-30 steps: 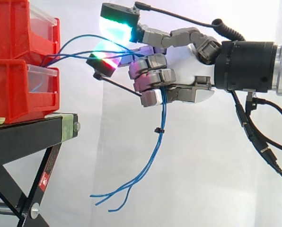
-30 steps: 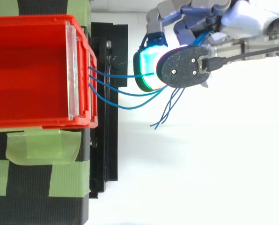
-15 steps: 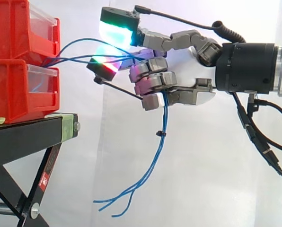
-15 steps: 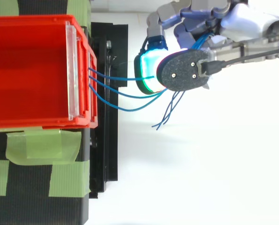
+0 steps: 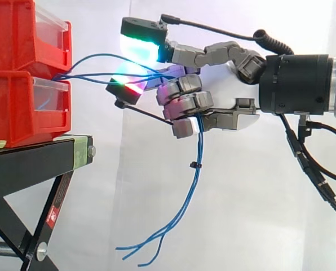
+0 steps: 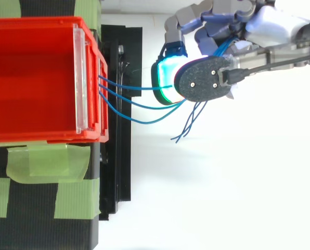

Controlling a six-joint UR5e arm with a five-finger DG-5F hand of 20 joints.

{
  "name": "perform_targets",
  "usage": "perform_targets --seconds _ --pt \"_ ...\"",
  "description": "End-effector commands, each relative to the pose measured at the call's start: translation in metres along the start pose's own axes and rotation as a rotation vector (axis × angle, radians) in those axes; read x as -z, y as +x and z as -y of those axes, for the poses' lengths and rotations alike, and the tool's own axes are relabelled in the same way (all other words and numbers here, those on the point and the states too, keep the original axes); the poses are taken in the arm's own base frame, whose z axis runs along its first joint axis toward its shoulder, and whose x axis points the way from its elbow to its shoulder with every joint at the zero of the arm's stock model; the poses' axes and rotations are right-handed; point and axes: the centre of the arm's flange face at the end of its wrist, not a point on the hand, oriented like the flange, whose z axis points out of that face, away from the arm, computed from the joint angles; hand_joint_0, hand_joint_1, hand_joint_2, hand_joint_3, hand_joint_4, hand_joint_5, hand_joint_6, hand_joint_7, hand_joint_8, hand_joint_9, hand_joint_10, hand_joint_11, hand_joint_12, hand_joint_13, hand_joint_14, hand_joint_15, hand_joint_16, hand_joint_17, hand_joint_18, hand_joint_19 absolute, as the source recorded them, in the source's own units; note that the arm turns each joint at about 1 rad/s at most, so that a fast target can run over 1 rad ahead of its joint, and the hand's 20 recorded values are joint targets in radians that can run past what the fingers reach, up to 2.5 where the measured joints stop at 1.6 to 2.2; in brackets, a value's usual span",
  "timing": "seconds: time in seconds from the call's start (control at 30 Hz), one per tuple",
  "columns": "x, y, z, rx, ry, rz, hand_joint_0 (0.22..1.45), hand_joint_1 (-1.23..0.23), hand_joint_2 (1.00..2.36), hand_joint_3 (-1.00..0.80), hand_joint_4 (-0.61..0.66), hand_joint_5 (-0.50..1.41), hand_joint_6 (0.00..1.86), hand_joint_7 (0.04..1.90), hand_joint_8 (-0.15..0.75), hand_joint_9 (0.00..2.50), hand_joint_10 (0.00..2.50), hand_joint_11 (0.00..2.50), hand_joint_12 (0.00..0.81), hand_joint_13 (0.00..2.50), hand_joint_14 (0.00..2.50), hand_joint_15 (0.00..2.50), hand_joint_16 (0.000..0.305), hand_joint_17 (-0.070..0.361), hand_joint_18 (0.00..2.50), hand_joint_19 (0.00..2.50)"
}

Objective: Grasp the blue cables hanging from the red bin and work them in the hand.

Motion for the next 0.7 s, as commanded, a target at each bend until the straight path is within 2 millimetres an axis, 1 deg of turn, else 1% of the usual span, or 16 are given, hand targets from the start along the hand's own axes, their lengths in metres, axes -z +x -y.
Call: perform_targets --seconds 0.0,0.13,0.17,0.2,0.4,0.47,0.57,0.67 --pt "0.0019 -0.0003 0.0018 0.007 0.018 -0.002 0.95 -0.59 1.02 -0.2 0.23 0.23 0.65 1.32 0.445 0.63 2.5 2.5 0.502 0.94 2.5 1.83 0.039 0.087 1.44 0.97" --pt "0.0038 -0.0009 0.0037 0.014 0.037 -0.003 0.95 -0.59 1.02 -0.2 0.23 0.23 0.65 1.32 0.451 0.63 2.5 2.5 0.502 0.93 2.5 1.83 0.039 0.087 1.44 0.97" --pt "0.0044 -0.0021 0.0044 0.017 0.044 -0.002 0.95 -0.59 1.02 -0.21 0.23 0.23 0.65 1.32 0.451 0.63 2.5 2.5 0.504 0.94 2.5 1.78 0.039 0.087 1.44 0.97" --pt "0.0048 -0.0012 0.0047 0.018 0.047 -0.004 0.95 -0.59 1.02 -0.2 0.22 0.23 0.65 1.32 0.45 0.63 2.5 2.5 0.509 0.94 2.5 1.83 0.039 0.087 1.44 0.98" --pt "0.007 -0.0029 0.0068 0.026 0.068 -0.004 0.95 -0.59 1.03 -0.21 0.23 0.23 0.65 1.32 0.45 0.63 2.5 2.5 0.509 0.94 2.5 1.83 0.039 0.088 1.44 0.97" --pt "0.0077 -0.0021 0.0073 0.028 0.074 -0.006 0.95 -0.59 1.03 -0.21 0.23 0.23 0.65 1.32 0.451 0.63 2.5 2.5 0.505 0.94 2.5 1.79 0.038 0.086 1.44 0.98" --pt "0.0081 -0.0032 0.0077 0.03 0.078 -0.005 0.95 -0.59 1.03 -0.21 0.23 0.23 0.65 1.32 0.451 0.63 2.5 2.5 0.508 0.94 2.5 1.83 0.039 0.087 1.44 0.97" --pt "0.0083 -0.0023 0.0078 0.03 0.08 -0.006 0.95 -0.59 1.03 -0.21 0.23 0.23 0.65 1.32 0.451 0.63 2.5 2.5 0.507 0.94 2.5 1.82 0.039 0.088 1.44 0.97"
